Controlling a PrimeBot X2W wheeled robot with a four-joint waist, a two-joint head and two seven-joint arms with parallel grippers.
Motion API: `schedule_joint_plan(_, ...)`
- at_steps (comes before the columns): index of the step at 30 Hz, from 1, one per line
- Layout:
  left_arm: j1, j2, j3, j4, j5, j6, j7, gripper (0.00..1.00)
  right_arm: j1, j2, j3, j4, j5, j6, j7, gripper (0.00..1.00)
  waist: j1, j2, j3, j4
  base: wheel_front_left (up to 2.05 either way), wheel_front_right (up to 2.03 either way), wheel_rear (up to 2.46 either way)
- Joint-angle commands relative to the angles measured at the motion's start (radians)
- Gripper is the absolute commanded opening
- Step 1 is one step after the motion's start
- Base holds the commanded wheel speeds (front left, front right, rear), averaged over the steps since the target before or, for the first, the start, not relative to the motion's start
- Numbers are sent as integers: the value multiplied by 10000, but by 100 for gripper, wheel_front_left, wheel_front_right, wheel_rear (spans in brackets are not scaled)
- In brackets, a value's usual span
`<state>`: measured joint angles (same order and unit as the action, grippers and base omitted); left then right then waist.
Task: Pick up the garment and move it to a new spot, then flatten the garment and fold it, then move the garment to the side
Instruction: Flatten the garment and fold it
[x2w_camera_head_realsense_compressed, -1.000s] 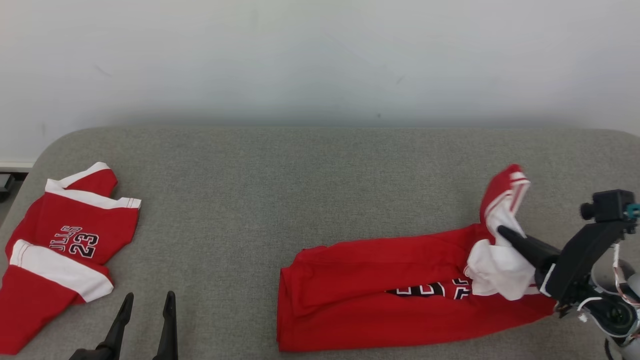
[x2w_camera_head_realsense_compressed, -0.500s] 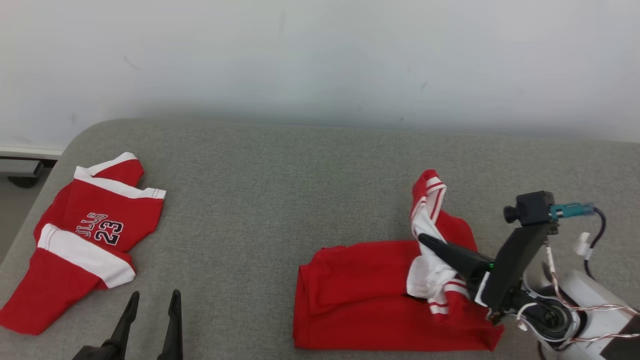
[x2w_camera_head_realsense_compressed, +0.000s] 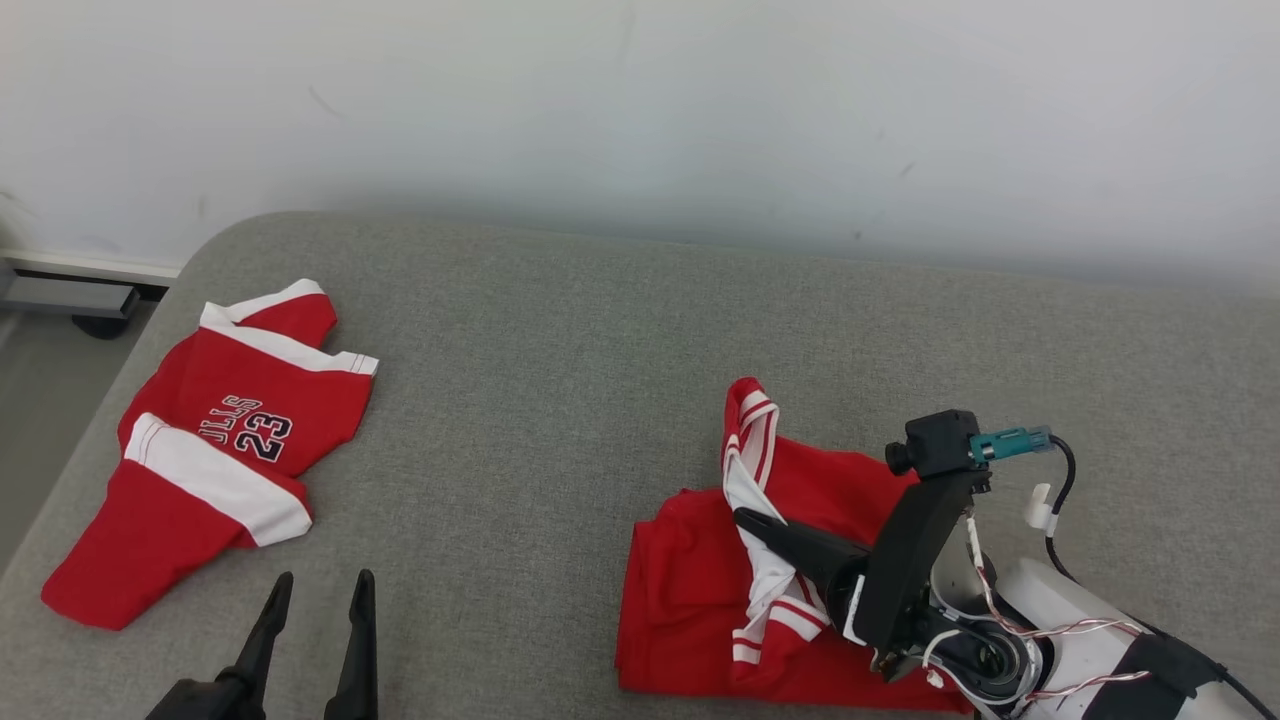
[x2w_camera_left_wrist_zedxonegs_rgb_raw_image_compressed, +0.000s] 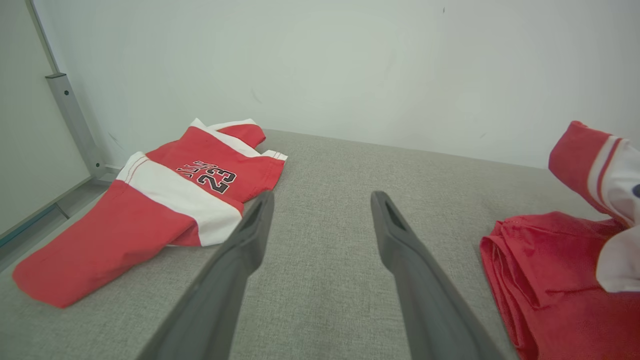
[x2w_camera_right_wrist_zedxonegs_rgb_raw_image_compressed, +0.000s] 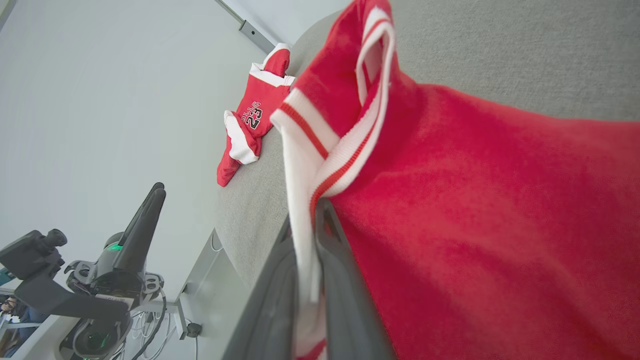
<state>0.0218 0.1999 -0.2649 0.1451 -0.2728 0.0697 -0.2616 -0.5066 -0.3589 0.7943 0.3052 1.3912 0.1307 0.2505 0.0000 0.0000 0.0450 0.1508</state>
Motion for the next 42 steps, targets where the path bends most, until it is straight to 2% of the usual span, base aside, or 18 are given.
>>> schedule_joint_plan(1,-110,9,47,38,74,-54,-54,100,-137,64,95,80,10,-1,-16,0,0,0,36,87,0,0,0)
schedule_joint_plan(13,-246,-238,174,260,224,-240,-54,100,-472,494,714,809,-204,-1,-418,0,0,0,63,368,0,0,0)
schedule_joint_plan(14,-252,-255,193,273,227,-259,-54,100,-482,538,768,869,-166,-1,-406,22,0,0,58,381,0,0,0)
schedule_joint_plan(16,-242,-285,228,308,259,-280,-54,100,-513,516,909,999,-161,-3,-328,58,0,0,56,386,0,0,0)
schedule_joint_plan(17,-229,-294,255,316,274,-299,-54,100,-540,503,927,1024,-150,-1,-367,100,0,0,59,380,0,0,0)
schedule_joint_plan(24,-172,-361,413,340,430,-366,-54,100,-527,167,749,927,20,-3,-963,100,0,0,68,207,0,0,0)
schedule_joint_plan(29,-117,-402,485,305,482,-405,-54,100,-287,-492,516,802,-88,-3,-1578,100,0,0,60,70,0,0,0)
schedule_joint_plan(30,-79,-400,536,274,518,-414,-54,100,-179,-828,426,773,-133,-3,-1778,100,0,0,55,6,0,0,0)
schedule_joint_plan(35,16,-378,652,182,616,-441,-54,100,103,-1585,181,733,-270,-3,-2234,100,0,0,34,-170,0,0,0)
schedule_joint_plan(42,84,-381,741,107,735,-494,-54,100,489,-2162,27,854,-431,-3,-2382,100,0,0,13,-399,0,0,0)
